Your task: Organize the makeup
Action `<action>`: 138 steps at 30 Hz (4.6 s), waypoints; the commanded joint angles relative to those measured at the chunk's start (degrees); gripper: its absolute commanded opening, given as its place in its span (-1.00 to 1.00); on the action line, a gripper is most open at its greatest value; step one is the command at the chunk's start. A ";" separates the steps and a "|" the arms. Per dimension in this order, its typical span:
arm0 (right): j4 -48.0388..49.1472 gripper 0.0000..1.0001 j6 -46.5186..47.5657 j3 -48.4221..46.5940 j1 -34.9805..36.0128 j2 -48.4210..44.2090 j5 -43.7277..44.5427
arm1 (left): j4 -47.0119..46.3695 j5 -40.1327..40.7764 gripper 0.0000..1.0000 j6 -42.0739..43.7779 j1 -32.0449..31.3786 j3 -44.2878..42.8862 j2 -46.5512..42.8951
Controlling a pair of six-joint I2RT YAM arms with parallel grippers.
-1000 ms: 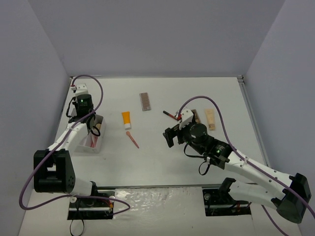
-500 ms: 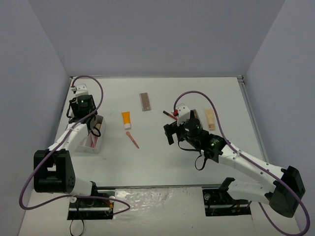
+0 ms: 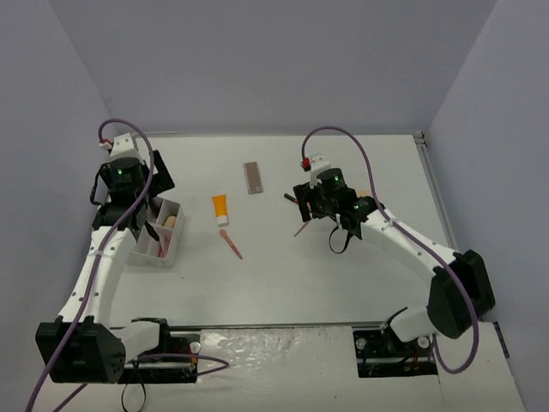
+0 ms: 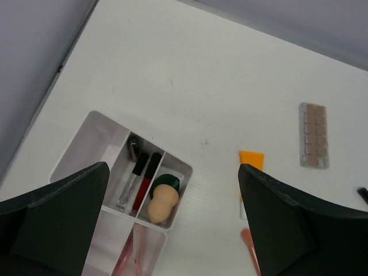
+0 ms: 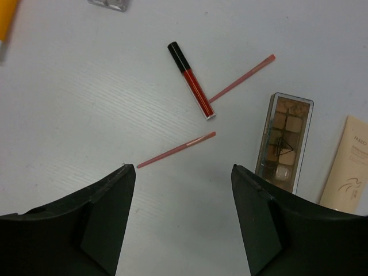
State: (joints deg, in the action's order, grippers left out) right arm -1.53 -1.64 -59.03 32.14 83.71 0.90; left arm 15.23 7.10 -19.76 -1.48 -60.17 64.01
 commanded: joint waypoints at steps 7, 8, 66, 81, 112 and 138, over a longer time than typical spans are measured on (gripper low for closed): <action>-3.41 -0.03 8.16 -14.14 -3.19 18.36 -4.85 | 7.71 -15.74 0.94 -2.07 -0.40 10.80 -16.03; -3.53 -0.04 8.62 -14.86 -3.36 20.12 -5.06 | 7.71 -15.99 0.94 -2.11 -0.45 11.81 -17.12; 35.64 -1.00 -6.48 0.28 26.14 1.37 -7.19 | -2.34 -20.91 0.89 -21.97 -18.56 6.54 -16.22; 47.09 -1.00 -8.30 5.68 29.56 -4.03 -1.07 | -3.92 -16.04 0.14 -23.31 -25.70 8.22 -16.25; 23.79 1.00 -10.23 12.83 28.03 -17.80 24.37 | -5.10 7.41 -1.00 -3.41 -10.93 4.65 -6.12; 17.80 1.00 -12.71 21.38 22.16 -28.48 26.25 | -26.73 10.79 -0.95 7.27 2.93 10.56 10.45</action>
State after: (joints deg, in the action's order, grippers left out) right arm 14.24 -12.90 -37.62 54.96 56.62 26.13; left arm -5.75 15.83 -13.47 1.25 -49.79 75.58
